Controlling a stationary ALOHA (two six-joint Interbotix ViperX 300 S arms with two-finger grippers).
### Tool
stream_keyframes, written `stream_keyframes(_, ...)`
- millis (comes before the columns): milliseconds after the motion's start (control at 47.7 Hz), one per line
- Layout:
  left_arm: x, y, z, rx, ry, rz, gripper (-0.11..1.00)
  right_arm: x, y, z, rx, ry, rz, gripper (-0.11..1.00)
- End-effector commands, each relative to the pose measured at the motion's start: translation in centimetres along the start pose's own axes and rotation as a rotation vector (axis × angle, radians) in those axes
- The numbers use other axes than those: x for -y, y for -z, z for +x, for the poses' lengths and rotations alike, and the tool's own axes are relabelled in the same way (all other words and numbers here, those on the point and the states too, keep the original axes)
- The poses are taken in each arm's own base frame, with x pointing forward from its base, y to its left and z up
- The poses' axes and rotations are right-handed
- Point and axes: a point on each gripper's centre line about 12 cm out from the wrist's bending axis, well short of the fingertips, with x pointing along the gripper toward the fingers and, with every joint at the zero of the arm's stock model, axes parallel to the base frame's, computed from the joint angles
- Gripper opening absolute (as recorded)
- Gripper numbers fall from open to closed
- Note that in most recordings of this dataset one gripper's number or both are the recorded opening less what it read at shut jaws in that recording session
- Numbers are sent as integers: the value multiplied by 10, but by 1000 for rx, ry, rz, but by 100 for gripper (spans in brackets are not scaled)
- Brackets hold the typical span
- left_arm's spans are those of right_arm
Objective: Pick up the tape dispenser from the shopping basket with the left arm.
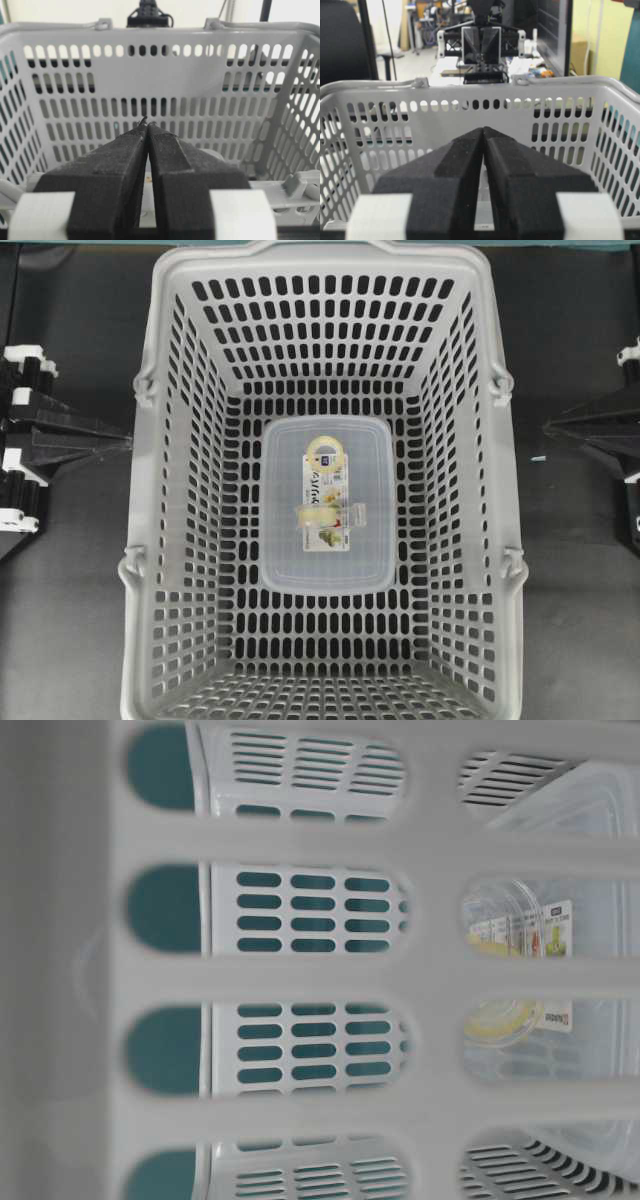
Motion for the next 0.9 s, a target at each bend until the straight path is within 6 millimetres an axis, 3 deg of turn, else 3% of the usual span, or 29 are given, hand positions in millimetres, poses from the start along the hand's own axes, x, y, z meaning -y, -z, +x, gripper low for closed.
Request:
stream_keyframes(0, 1, -30, 8, 54, 11, 28, 6, -1, -7, 2, 21, -3, 9, 0)
stream_keyframes(63, 1, -42, 11, 52, 11, 27, 4, -1, -8, 1, 26, -3, 9, 5)
stream_keyframes(126, 1, -54, 17, 28, 10, 27, 1, -1, -9, 1, 24, -4, 11, -2)
stream_keyframes(231, 4, -64, 29, -52, 19, 25, 1, -1, -8, 1, 6, -2, 15, -2)
stream_keyframes(608, 16, -65, 91, -387, 56, 37, 1, -1, -8, -2, -121, -2, 14, 2)
stream_keyframes(692, 19, -63, 105, -439, 60, 35, 1, -1, -13, -4, -106, -2, 15, 15)
stream_keyframes(881, 24, -52, 137, -560, 67, 40, 1, -2, -19, -8, -91, -8, 19, 65)
